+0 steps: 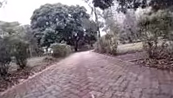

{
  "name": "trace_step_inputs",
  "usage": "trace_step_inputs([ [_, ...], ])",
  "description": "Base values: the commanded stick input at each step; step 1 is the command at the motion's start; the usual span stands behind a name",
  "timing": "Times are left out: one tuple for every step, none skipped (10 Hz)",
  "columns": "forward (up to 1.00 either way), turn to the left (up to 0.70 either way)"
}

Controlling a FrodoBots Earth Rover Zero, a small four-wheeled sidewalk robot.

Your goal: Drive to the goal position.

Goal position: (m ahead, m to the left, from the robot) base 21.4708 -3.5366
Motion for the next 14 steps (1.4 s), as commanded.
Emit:
trace_step_inputs([
  [0.7,0.01],
  [0.7,0.02],
  [0.7,0.21],
  [0.7,0.29],
  [0.7,0.26],
  [0.7,0.13],
  [0.7,0.0],
  [0.7,0.0],
  [0.7,0.0],
  [0.7,0.0],
  [0.7,0.0],
  [0.7,0.0],
  [0.7,0.0],
  [0.7,0.0],
])
